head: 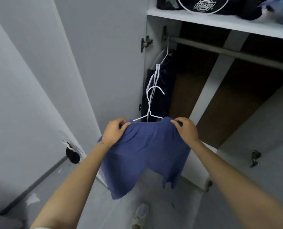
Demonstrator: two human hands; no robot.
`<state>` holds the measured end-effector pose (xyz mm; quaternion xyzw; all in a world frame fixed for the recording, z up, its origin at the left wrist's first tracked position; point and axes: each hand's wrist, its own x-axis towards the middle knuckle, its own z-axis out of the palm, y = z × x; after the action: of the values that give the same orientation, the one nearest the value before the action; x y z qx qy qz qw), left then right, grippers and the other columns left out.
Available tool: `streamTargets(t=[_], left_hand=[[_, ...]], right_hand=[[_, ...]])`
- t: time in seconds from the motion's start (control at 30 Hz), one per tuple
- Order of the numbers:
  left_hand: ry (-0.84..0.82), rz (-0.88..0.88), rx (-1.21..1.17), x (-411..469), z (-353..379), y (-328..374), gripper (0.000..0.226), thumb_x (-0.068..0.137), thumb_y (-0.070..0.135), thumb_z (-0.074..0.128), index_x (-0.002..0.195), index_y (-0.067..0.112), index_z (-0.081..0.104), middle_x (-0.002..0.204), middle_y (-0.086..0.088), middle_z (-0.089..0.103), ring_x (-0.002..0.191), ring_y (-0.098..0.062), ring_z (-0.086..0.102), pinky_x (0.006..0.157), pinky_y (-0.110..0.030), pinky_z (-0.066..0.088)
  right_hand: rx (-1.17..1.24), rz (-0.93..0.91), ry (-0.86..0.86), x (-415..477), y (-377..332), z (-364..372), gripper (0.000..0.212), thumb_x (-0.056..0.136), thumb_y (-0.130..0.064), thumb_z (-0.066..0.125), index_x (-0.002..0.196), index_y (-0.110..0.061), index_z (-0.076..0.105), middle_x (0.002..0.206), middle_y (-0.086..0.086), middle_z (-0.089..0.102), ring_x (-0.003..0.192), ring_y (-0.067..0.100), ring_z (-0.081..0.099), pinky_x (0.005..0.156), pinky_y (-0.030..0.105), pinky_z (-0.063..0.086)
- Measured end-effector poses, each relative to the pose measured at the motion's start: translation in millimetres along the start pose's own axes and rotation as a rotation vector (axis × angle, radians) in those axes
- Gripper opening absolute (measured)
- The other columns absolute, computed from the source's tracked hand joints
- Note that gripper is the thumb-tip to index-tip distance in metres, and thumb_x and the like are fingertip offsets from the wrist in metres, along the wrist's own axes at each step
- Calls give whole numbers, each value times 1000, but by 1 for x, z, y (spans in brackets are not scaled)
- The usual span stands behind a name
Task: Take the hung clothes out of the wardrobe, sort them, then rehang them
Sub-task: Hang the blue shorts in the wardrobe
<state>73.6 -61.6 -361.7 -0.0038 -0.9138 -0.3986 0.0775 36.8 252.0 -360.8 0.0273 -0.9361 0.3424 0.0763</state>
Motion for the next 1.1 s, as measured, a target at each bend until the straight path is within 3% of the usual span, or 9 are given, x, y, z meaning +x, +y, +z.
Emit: streamTargets(t=[0.13,0.27,0.43,0.53,0.7,0.83,0.97,1.1], left_hand=[[-72,55,-97,55,33,20,22,96,25,63,76,14,64,66,-2,61,64,-11,50,68,-27,43],[-167,158,-119,103,54,47,19,97,19,61,80,11,64,67,3,60,62,-4,51,63,-12,37],[-226,255,-192,158,75,73,20,97,16,61,77,21,62,67,4,59,63,-2,52,61,-14,39],[-251,235,-246,185,86,85,19,97,16,61,80,13,65,69,-2,60,62,-1,51,60,-12,40],[-260,203,-289,215,107,94,22,98,16,58,82,3,65,74,-11,63,66,-13,54,65,-28,43],[-224,167,-303,236,119,100,21,99,15,57,82,4,65,73,-4,61,67,-11,54,65,-23,43],[-162,87,-347,256,126,112,20,99,15,56,84,5,63,73,0,60,67,-6,52,59,-9,40],[-103,-3,-454,280,136,130,24,101,14,53,81,2,60,73,-6,57,66,-11,51,61,-20,43]], right_hand=[[-77,57,69,27,26,-27,29,98,-37,57,106,-14,72,102,5,69,91,23,62,74,36,51],[-137,123,117,50,48,-46,31,98,-35,56,114,-13,70,108,8,69,96,26,63,80,37,51],[-188,200,149,73,63,-55,44,98,-36,56,134,-12,56,131,10,60,117,28,55,99,41,46],[-170,247,188,87,63,-60,52,98,-36,56,143,-12,44,143,10,49,130,28,46,109,42,38],[-185,270,185,107,66,-61,54,100,-35,52,147,-12,39,149,9,44,133,29,43,110,42,35],[-270,238,152,123,74,-55,55,98,-36,54,147,-14,40,148,9,44,134,30,42,110,45,36],[-342,226,84,139,75,-52,61,97,-37,55,151,-20,32,154,8,35,141,30,32,115,46,28],[-359,164,58,153,81,-56,63,96,-33,57,151,-19,32,153,10,37,140,31,34,115,45,28]])
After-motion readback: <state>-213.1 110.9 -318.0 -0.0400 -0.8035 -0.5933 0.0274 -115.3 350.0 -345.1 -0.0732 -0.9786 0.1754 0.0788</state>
